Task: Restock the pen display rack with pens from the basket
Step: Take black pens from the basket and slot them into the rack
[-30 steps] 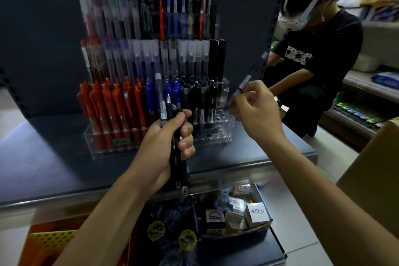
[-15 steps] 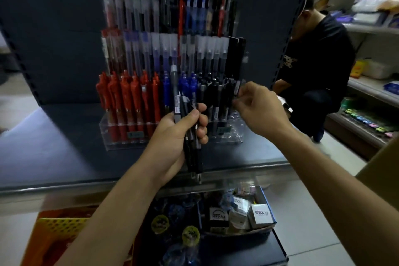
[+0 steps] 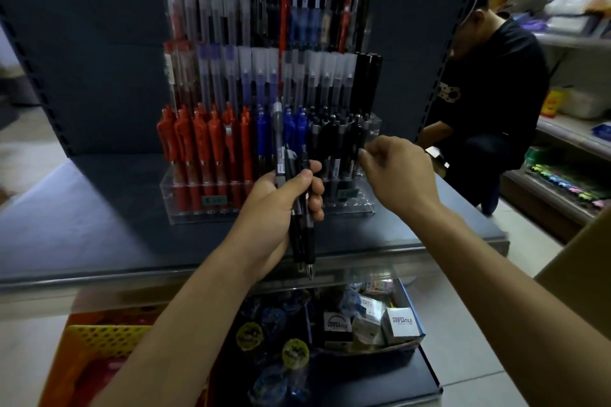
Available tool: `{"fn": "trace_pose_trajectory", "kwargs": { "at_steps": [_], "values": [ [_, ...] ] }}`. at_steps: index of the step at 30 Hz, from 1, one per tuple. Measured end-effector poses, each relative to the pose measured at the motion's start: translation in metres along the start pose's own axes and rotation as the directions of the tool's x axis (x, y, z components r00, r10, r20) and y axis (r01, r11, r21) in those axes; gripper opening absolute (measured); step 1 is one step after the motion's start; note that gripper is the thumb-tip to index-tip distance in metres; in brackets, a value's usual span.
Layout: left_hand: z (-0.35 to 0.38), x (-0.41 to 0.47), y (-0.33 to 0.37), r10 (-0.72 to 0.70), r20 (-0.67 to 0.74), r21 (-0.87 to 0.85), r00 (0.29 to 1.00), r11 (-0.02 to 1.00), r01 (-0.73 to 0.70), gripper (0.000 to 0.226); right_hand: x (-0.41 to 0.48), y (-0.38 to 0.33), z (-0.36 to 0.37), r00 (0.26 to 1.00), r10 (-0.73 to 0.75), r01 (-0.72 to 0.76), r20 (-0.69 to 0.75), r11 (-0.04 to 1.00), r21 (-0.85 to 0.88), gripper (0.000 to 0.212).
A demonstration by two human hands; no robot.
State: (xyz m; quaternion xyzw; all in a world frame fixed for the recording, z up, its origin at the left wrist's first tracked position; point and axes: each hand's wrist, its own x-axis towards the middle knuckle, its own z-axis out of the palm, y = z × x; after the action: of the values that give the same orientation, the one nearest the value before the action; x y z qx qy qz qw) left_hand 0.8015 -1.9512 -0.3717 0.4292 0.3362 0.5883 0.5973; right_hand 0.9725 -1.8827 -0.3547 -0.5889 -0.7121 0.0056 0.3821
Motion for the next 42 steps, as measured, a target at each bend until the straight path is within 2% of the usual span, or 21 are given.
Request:
{"fn": "trace_pose_trajectory", "kwargs": {
  "at_steps": [4, 6, 7, 9, 10, 12, 15, 19, 21, 26, 31, 35, 39, 42],
  "values": [
    [0.007, -0.002, -0.001, -0.016, -0.023, -0.052, 1.0, 0.999, 0.014, 0.022, -0.009, -0.002, -0.007, 0.998, 0.04, -0.038, 0.045, 0.998, -0.051, 0.023],
    [0.01, -0.004, -0.001, -0.019, -0.032, -0.076, 0.999, 0.997, 0.017, 0.026, -0.028, -0.006, -0.012, 0.997, 0.077, -0.078, 0.024, 0.993, 0.087, 0.024],
    [0.01, -0.005, -0.001, -0.017, -0.035, -0.082, 0.999, 0.997, 0.014, 0.028, -0.04, -0.009, -0.015, 0.993, 0.097, -0.109, 0.068, 0.971, 0.213, 0.026],
    [0.012, -0.007, -0.002, -0.013, -0.028, -0.093, 1.0, 0.996, 0.011, 0.031, -0.062, -0.016, -0.021, 0.963, 0.046, -0.16, 0.266, 0.891, 0.426, 0.032],
    [0.013, -0.009, -0.003, -0.015, -0.02, -0.108, 1.0, 0.994, 0.013, 0.031, -0.072, -0.019, -0.022, 0.938, -0.008, -0.166, 0.345, 0.866, 0.471, 0.031],
    [0.016, -0.013, -0.004, -0.014, -0.004, -0.155, 1.0, 0.988, 0.013, 0.03, -0.088, -0.023, -0.021, 0.919, -0.077, -0.147, 0.386, 0.844, 0.516, 0.023],
    [0.019, -0.018, -0.009, 0.005, 0.012, -0.211, 1.0, 0.978, -0.003, 0.03, -0.098, -0.023, -0.015, 0.948, -0.067, -0.117, 0.312, 0.836, 0.537, 0.017],
    [0.021, -0.023, -0.014, 0.011, 0.057, -0.134, 0.998, 0.991, -0.003, 0.028, -0.099, -0.012, -0.017, 0.93, -0.08, -0.13, 0.358, 0.841, 0.525, 0.013],
    [0.019, -0.022, -0.013, 0.009, 0.073, -0.133, 0.997, 0.991, 0.001, 0.028, -0.097, -0.008, -0.024, 0.938, -0.086, -0.107, 0.335, 0.848, 0.519, 0.008],
    [0.013, -0.013, -0.011, 0.035, 0.068, -0.133, 0.997, 0.991, -0.026, 0.029, -0.068, 0.002, -0.034, 0.989, 0.107, -0.147, 0.103, 0.804, 0.576, 0.004],
    [0.015, -0.007, -0.011, 0.044, 0.052, -0.098, 0.998, 0.994, -0.039, 0.028, -0.025, 0.01, -0.032, 0.987, 0.16, -0.13, -0.01, 0.834, 0.536, 0.009],
    [0.018, 0.001, -0.011, 0.061, 0.051, -0.081, 0.997, 0.995, -0.056, 0.028, -0.002, 0.01, -0.028, 0.986, 0.158, -0.116, -0.045, 0.863, 0.492, 0.006],
    [0.021, 0.007, -0.015, 0.081, 0.009, -0.051, 0.997, 0.996, -0.08, 0.027, 0.008, 0.007, -0.018, 0.993, 0.12, -0.105, -0.007, 0.894, 0.436, 0.008],
    [0.023, 0.009, -0.02, 0.084, 0.0, -0.045, 0.996, 0.995, -0.084, 0.027, 0.011, 0.012, -0.012, 0.997, 0.081, -0.081, 0.01, 0.956, 0.282, 0.013]
  ]
}}
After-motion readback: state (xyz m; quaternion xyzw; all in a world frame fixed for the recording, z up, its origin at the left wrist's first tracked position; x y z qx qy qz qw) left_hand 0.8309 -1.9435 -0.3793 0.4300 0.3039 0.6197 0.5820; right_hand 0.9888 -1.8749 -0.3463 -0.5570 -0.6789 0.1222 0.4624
